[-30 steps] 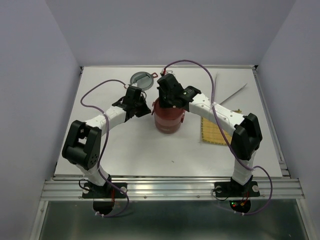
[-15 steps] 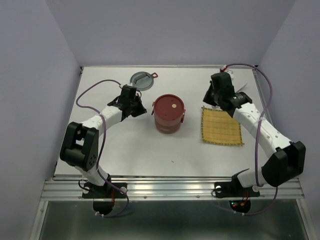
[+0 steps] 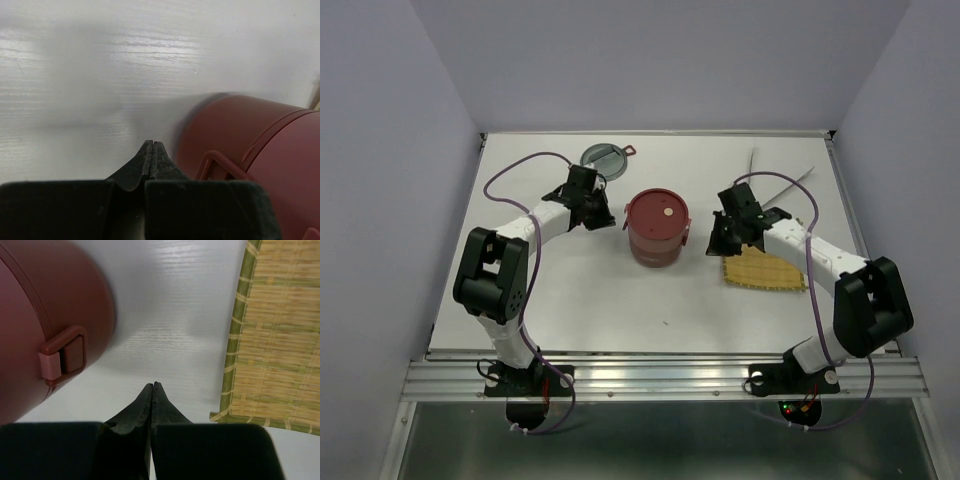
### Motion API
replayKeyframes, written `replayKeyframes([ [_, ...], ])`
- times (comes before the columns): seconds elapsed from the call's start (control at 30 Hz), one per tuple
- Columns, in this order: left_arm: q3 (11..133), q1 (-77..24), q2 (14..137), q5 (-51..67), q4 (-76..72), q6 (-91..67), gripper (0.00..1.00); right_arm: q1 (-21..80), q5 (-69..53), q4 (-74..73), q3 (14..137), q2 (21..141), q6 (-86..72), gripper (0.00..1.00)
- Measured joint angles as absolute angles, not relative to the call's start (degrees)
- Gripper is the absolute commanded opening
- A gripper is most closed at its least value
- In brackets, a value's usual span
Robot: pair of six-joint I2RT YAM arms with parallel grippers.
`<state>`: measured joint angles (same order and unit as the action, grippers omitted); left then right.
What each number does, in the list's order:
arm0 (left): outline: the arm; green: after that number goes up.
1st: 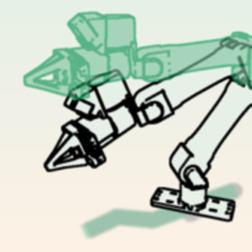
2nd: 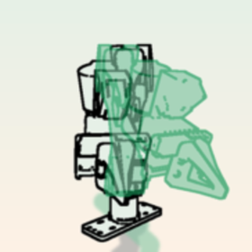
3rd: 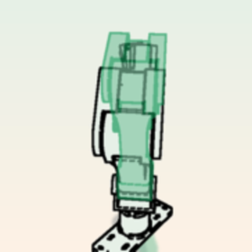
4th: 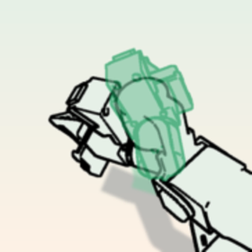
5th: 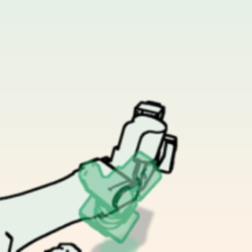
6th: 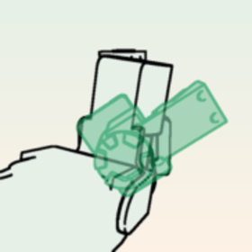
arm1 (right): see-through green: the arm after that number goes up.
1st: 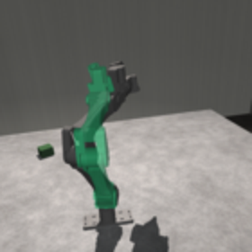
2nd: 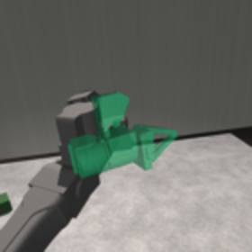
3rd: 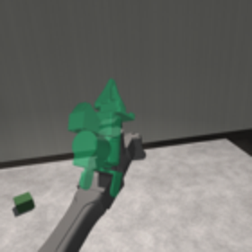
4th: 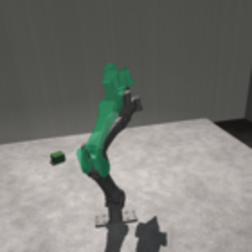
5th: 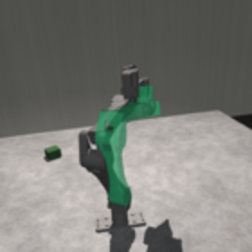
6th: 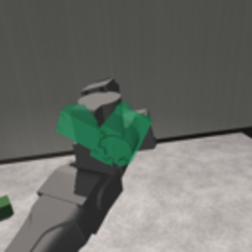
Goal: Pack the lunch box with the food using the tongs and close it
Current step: Close the fastener on the packing box.
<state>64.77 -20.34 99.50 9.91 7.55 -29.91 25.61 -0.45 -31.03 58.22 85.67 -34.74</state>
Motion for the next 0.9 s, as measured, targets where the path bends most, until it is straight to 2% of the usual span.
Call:
replayKeyframes([
  [0.4,67.7,-21.1,101.2,11.0,8.3,-27.4,0.0,25.7,-2.4,-29.3,62.3,90.7,-34.7,0.01],
  [0.53,68.0,-25.2,103.0,10.9,7.8,-26.9,0.0,28.0,-3.0,-29.1,65.8,93.8,-34.7,0.01],
  [0.9,65.5,-27.3,101.6,10.3,7.0,-26.1,0.0,30.4,1.5,-30.8,68.6,96.6,-34.7,0.01],
])
